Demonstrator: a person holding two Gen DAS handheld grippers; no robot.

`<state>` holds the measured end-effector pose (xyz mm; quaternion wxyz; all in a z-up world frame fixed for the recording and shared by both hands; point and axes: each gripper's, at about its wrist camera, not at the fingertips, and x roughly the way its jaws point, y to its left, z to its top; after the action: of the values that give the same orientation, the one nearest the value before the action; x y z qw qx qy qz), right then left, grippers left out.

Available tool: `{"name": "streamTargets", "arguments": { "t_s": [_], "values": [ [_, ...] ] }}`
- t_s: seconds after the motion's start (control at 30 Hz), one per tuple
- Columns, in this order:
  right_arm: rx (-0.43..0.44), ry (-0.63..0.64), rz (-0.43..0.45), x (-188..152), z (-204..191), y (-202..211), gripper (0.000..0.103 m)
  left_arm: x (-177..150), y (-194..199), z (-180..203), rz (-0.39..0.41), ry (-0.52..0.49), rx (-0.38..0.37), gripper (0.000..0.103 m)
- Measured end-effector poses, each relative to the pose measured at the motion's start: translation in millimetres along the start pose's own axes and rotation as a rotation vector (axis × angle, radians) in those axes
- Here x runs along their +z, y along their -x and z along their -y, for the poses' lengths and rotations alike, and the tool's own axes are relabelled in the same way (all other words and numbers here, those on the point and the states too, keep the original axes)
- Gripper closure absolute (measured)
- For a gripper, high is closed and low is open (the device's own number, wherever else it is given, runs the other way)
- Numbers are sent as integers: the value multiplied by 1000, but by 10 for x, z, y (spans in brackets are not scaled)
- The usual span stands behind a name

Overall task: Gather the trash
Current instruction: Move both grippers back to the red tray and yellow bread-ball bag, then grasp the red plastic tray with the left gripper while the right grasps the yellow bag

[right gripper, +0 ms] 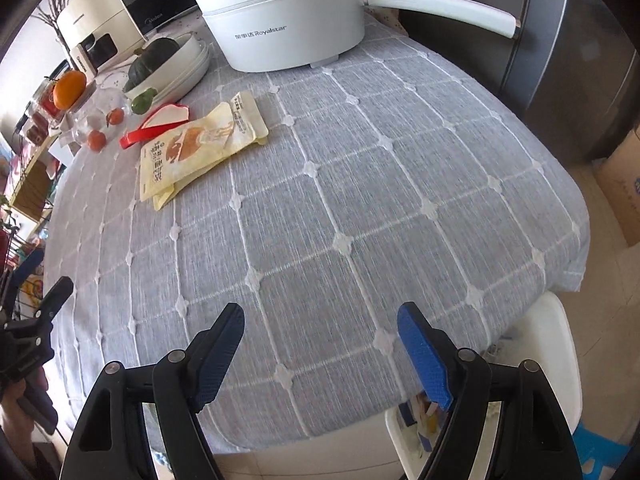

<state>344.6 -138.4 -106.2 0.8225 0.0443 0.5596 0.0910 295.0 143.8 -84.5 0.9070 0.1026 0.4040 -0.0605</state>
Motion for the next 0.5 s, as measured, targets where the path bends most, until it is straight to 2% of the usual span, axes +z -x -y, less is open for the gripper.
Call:
{"name": "streamTargets", "arguments": {
  "t_s": [0.13, 0.2, 0.3, 0.37, 0.5],
  "values": [
    [-11, 49, 33, 267, -99, -119, 23, 300, -278, -33, 21, -111, 56, 1],
    [-3, 72, 44, 391, -151, -189, 23, 445, -420, -33, 29, -172, 74, 4],
    [17, 101, 61, 570, -239, -293, 23, 618, -636, -54, 29, -250, 71, 11],
    [40, 120, 74, 702, -306, -362, 23, 672, -775, -41, 21, -311, 73, 23],
    [78, 157, 100, 934, -453, -498, 23, 692, -1027, -15, 1, -427, 70, 37]
  ]
}}
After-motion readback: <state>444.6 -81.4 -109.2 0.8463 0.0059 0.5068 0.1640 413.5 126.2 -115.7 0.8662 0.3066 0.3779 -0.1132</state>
